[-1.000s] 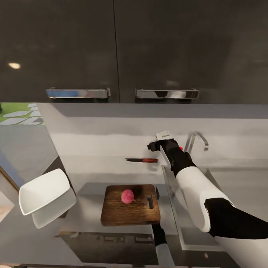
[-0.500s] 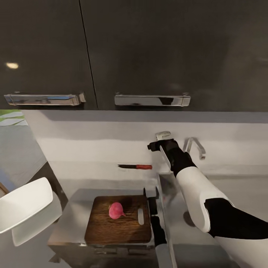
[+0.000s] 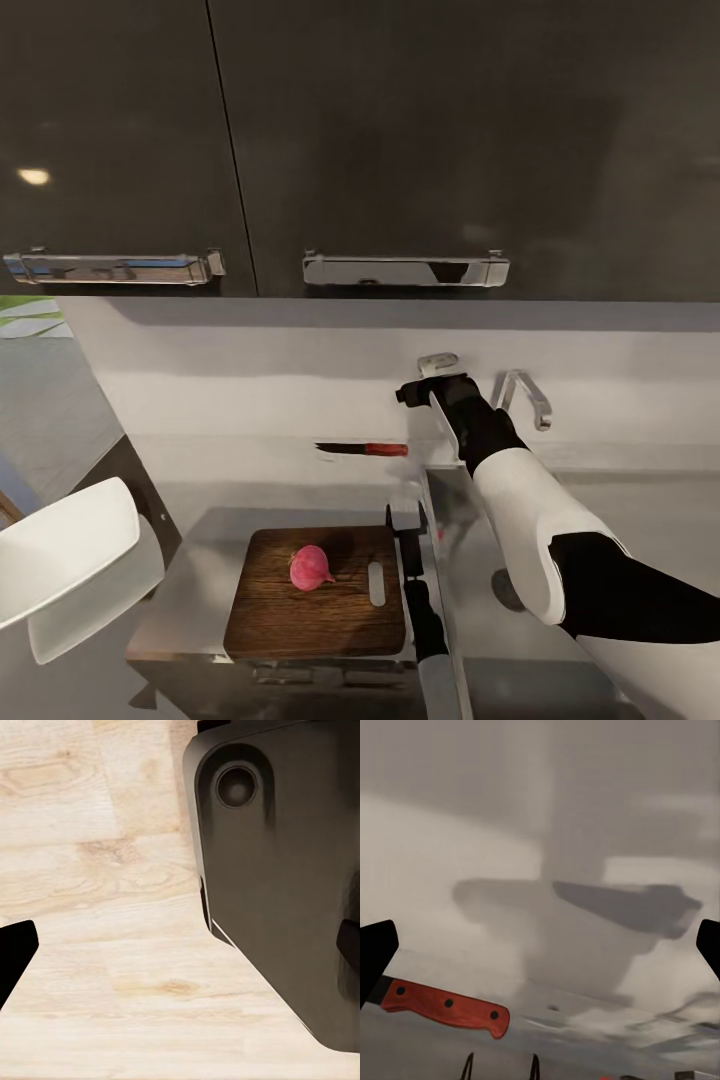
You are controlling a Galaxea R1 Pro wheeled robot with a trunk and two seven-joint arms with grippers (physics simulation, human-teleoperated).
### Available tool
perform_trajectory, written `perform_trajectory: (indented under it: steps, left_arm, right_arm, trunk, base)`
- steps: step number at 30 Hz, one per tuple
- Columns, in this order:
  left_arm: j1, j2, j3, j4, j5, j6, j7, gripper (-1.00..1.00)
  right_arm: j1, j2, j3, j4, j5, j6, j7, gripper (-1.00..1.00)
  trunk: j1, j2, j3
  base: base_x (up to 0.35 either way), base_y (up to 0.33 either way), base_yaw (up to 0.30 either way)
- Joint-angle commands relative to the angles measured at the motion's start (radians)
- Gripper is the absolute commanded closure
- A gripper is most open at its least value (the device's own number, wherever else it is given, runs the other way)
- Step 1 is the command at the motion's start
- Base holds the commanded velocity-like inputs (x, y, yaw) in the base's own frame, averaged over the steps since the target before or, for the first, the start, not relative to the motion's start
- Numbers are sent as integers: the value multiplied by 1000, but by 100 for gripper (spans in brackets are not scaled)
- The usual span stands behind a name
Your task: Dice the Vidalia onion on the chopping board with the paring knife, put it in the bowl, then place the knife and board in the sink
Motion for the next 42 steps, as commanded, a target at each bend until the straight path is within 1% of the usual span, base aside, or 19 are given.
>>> perform_trajectory:
  steps: [1, 10, 16, 22, 28, 39, 42]
  left_arm:
    - [-1, 0, -8, 0, 9, 3, 1, -100]
    - [-1, -1, -8, 1, 9, 3, 1, -100]
    - [-1, -1, -8, 1, 9, 3, 1, -100]
    - [-1, 0, -8, 0, 9, 3, 1, -100]
    - [-1, -1, -8, 1, 9, 3, 1, -100]
    - [-1, 0, -8, 1, 9, 3, 1, -100]
    - [-1, 0, -8, 1, 9, 3, 1, -100]
  right_arm:
    - [-1, 0, 0, -1, 10, 5, 6, -100]
    - [3, 0, 0, 3, 10, 5, 8, -100]
    - [4, 0, 0, 49, 13, 0, 9, -100]
    - [4, 0, 1, 101, 15, -59, 11, -100]
    - [3, 0, 1, 149, 16, -100, 13, -100]
    - [4, 0, 6, 167, 14, -115, 22, -100]
    - [4, 0, 6, 168, 14, -116, 58, -100]
  trunk:
    - [1, -2, -2]
    - [1, -2, -2]
    - [1, -2, -2]
    - [1, -2, -2]
    - [1, -2, -2]
    - [1, -2, -2]
    - [1, -2, -2]
  base:
    - [0, 0, 0]
    - [0, 0, 0]
    - [0, 0, 0]
    - [0, 0, 0]
    - [0, 0, 0]
    - [0, 0, 0]
    - [0, 0, 0]
